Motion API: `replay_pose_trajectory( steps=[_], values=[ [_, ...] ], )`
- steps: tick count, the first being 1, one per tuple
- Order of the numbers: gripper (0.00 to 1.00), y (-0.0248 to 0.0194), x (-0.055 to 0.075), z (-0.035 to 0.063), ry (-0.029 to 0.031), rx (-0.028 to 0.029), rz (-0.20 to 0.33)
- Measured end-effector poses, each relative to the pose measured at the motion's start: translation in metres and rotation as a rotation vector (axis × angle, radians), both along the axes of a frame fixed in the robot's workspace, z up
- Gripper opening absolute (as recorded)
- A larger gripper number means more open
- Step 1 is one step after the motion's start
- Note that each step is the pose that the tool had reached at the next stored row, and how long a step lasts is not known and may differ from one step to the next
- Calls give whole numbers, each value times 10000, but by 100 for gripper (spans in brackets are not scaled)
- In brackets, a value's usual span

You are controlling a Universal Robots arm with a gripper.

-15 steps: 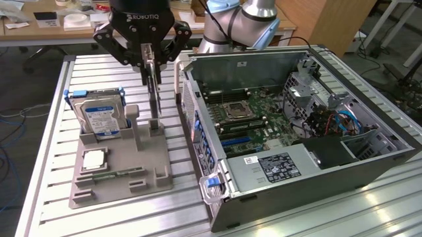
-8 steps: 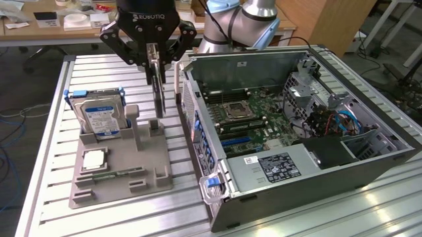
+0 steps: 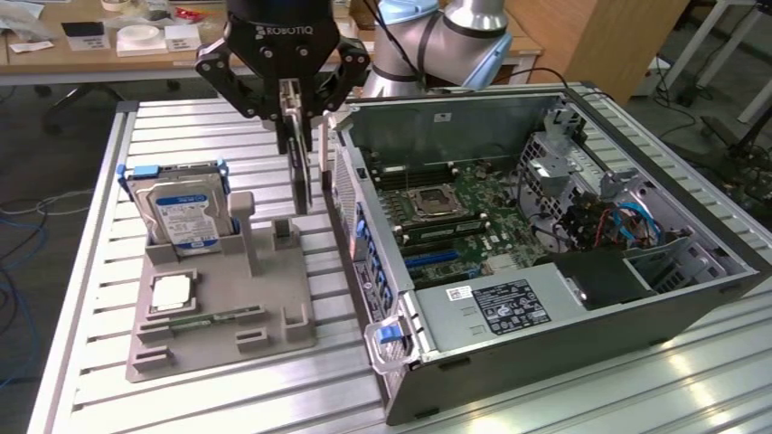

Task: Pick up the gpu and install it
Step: 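Pick up the gpu and move the gpu toward the slot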

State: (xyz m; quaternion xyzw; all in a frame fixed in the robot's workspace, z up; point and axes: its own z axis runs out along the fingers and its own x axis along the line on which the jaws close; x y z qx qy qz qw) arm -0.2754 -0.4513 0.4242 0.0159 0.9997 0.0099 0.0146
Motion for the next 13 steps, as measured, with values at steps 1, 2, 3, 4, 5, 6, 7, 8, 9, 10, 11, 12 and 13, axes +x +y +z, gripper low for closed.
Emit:
replay_pose_trajectory(
  steps=[1, 2, 3, 4, 5, 6, 7, 8, 9, 10, 11, 12, 13],
  values=[
    [27, 0, 10, 1, 1, 0, 0],
    [27, 0, 19, 0, 1, 0, 0],
    [27, 0, 29, 1, 1, 0, 0],
    [27, 0, 38, 0, 0, 1, 0],
    [27, 1, 48, 0, 1, 1, 0],
    [27, 1, 58, 0, 1, 2, 0],
    [27, 1, 68, 0, 0, 2, -1],
    [27, 2, 80, 1, 1, 3, -1],
    [27, 2, 92, 1, 1, 3, -1],
    [27, 2, 103, 0, 1, 4, 0],
    [27, 2, 115, 1, 1, 5, 0],
    [27, 3, 127, 1, 1, 5, 0],
    [27, 3, 138, 0, 0, 7, -1]
  ],
)
